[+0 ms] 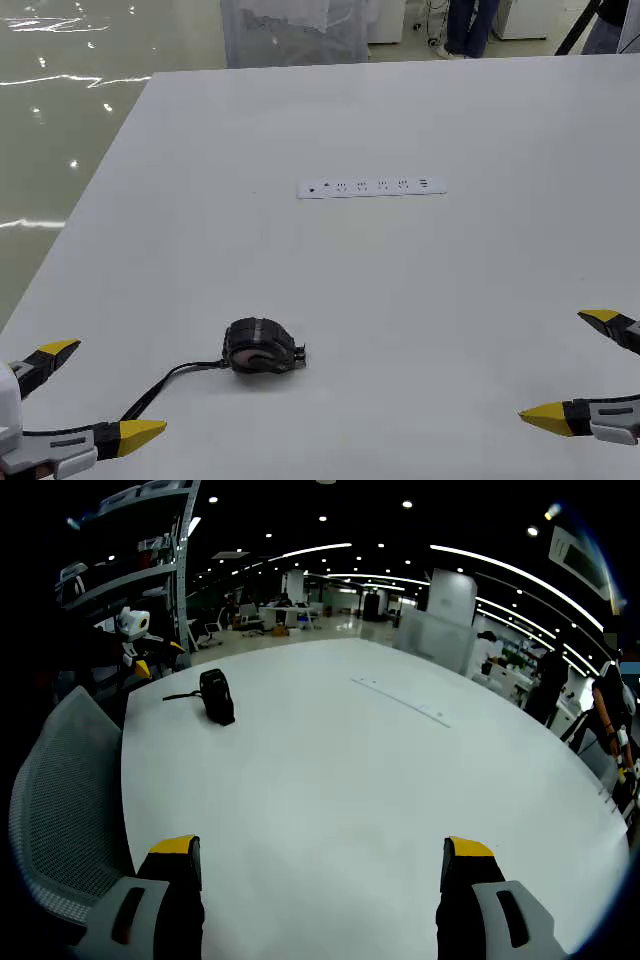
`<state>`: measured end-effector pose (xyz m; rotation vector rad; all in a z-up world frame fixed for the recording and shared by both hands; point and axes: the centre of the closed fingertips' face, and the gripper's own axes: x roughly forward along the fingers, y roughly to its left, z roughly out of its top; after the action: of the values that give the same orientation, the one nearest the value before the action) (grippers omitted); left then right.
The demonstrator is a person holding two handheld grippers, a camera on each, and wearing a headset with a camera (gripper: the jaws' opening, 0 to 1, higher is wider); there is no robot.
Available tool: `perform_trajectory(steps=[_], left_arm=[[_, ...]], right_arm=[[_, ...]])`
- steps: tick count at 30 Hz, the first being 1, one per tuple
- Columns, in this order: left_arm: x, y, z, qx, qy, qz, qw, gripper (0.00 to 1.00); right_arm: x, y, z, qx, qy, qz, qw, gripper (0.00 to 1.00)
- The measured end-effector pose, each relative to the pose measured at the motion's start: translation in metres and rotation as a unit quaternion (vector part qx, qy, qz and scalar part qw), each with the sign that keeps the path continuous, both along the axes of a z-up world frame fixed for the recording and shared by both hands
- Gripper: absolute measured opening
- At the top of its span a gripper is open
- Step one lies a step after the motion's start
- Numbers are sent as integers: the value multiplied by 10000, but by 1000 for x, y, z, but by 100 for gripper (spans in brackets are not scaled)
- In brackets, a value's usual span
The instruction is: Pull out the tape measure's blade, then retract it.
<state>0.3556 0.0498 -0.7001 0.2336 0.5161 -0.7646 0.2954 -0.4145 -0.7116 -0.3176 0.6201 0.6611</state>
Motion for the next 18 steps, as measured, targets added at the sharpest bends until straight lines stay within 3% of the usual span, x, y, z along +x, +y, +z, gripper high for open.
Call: perform_trajectory(steps=[2,9,18], left_arm=[[0,1,-1,63,-2,8,10000,99],[-1,-2,-3,-98,72,63,9999,99],[0,-4,-2,-100,81,66,9999,99]], right_arm=[[0,0,-1,-16,14,9,10000,99],[-3,0,-2,10,51,43,10000,99],[-4,1,0,-50,21,59,10000,99]])
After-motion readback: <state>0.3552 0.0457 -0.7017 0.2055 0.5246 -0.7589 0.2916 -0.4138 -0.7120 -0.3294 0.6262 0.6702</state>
